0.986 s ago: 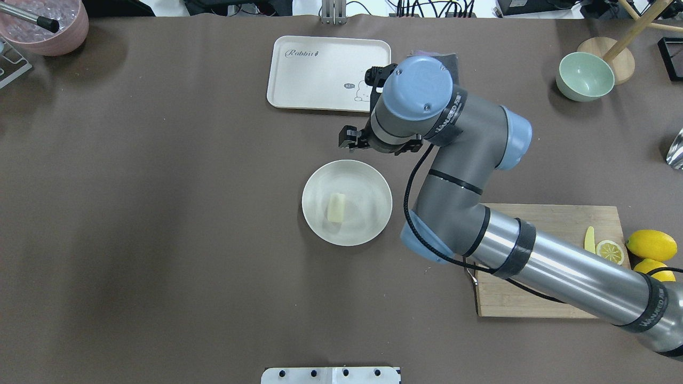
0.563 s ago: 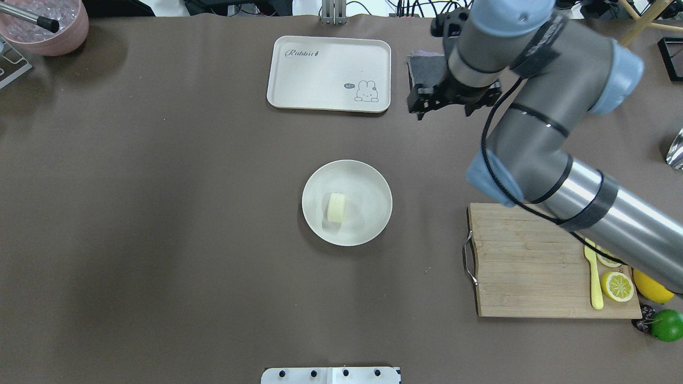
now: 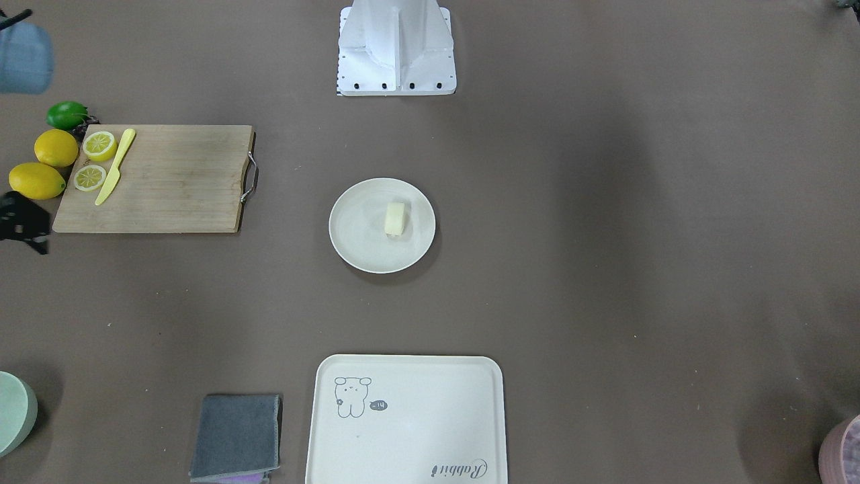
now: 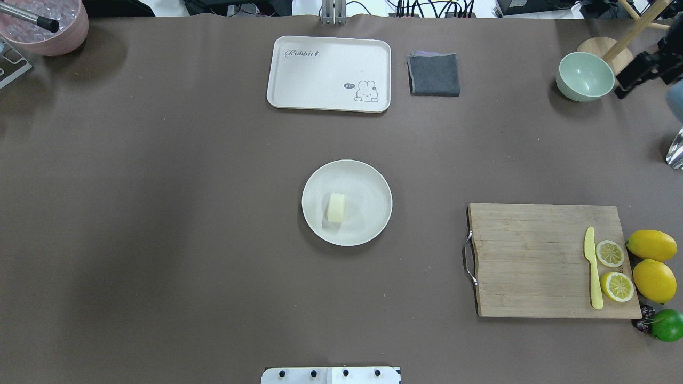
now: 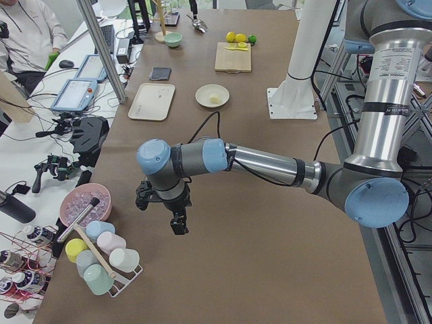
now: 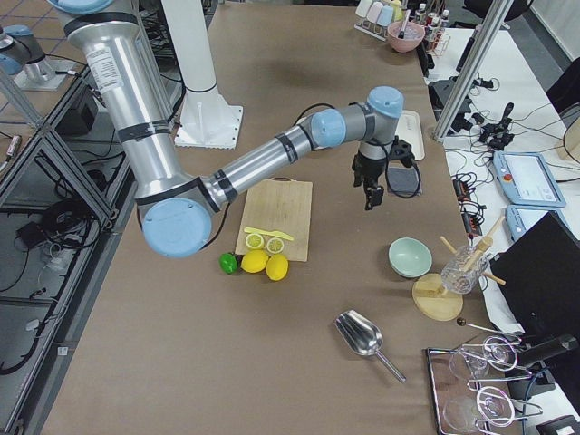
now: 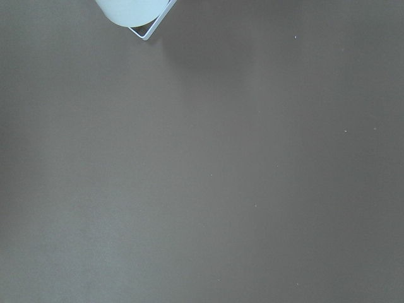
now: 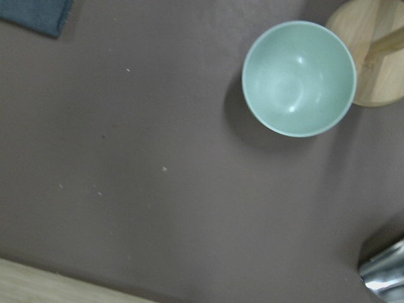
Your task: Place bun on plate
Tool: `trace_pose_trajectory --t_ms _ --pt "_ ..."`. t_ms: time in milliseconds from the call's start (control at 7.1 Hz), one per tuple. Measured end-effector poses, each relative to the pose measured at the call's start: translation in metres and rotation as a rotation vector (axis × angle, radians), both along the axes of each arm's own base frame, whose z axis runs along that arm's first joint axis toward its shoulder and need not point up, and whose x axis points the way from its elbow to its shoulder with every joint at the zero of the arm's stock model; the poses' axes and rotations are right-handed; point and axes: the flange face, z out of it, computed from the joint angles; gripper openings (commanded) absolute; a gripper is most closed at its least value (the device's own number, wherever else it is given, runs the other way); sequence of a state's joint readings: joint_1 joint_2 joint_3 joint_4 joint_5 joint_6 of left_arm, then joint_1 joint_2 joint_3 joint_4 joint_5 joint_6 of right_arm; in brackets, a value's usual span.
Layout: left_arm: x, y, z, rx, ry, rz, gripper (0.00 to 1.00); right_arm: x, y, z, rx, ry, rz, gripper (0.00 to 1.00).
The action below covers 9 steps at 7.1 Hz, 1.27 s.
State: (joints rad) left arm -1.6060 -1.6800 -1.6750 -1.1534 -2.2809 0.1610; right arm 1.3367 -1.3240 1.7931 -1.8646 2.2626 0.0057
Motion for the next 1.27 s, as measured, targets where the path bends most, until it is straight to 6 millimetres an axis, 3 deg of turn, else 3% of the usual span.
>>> trace_pose_trajectory --t_ms 141,282,423,704,1268 --pt "0.0 0.0 0.0 0.001 0.0 0.0 0.99 0.042 0.033 0.057 -0.042 -0.011 -0.013 1.0" --pt "0.0 -0.001 -0.001 0.004 0.0 0.0 0.99 0.071 0.064 0.101 -0.098 -0.009 0.001 1.0" --pt "0.0 -0.001 -0.002 0.006 0.0 0.0 0.99 0.089 0.088 0.13 -0.149 -0.005 0.024 1.0" --pt "0.0 -0.001 -0.002 0.007 0.0 0.0 0.99 0.111 0.111 0.154 -0.197 -0.009 0.066 1.0" --pt "0.0 -0.001 -0.006 0.015 0.001 0.0 0.99 0.133 0.121 0.159 -0.191 0.069 0.094 1.0"
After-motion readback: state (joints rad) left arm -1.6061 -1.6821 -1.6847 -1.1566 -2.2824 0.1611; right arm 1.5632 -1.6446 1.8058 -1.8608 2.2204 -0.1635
